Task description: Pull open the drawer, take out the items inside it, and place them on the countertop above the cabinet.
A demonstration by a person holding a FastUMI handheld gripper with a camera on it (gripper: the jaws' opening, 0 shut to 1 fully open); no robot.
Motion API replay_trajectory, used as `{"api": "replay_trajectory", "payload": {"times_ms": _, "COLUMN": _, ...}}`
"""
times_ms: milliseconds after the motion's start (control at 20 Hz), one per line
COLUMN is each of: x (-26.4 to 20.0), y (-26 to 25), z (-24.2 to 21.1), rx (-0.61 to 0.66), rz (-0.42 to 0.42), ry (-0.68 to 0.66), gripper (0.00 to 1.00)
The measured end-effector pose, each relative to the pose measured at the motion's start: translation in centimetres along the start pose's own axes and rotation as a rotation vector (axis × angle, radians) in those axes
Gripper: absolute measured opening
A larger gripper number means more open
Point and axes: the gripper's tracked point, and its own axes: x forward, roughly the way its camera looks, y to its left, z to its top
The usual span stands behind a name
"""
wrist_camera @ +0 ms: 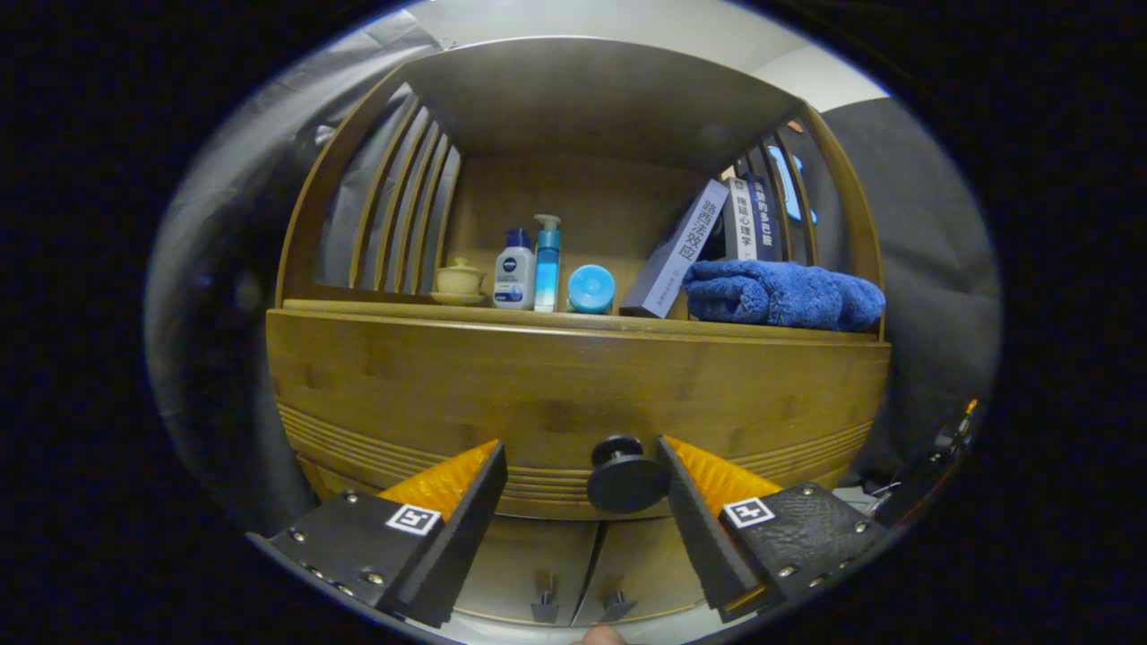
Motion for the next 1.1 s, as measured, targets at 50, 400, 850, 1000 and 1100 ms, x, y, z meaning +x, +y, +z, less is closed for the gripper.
{"api": "replay_trajectory", "payload": {"times_ms": 50, "x": -0.4, "y": 0.0, "z": 0.3, "rx": 0.009, "rz": 0.002, "ry": 0.006, "gripper": 0.99}}
{"api": "replay_trajectory", "payload": {"times_ms": 400, "x": -4.2, "y": -0.5, "z": 4.8, "rx": 0.024, "rz": 0.020, "ry": 0.027, "gripper": 0.99}}
{"api": "replay_trajectory", "payload": {"times_ms": 850, "x": -11.2, "y": -2.4, "z": 12.2, "rx": 0.035, "rz": 0.037, "ry": 0.053, "gripper": 0.99}}
{"api": "replay_trajectory", "payload": {"times_ms": 1000, "x": -13.5, "y": -3.2, "z": 14.7, "rx": 0.054, "rz": 0.036, "ry": 0.047, "gripper": 0.99}}
{"api": "replay_trajectory", "payload": {"times_ms": 1100, "x": -15.1, "y": -3.7, "z": 16.9, "rx": 0.072, "rz": 0.048, "ry": 0.019, "gripper": 0.99}}
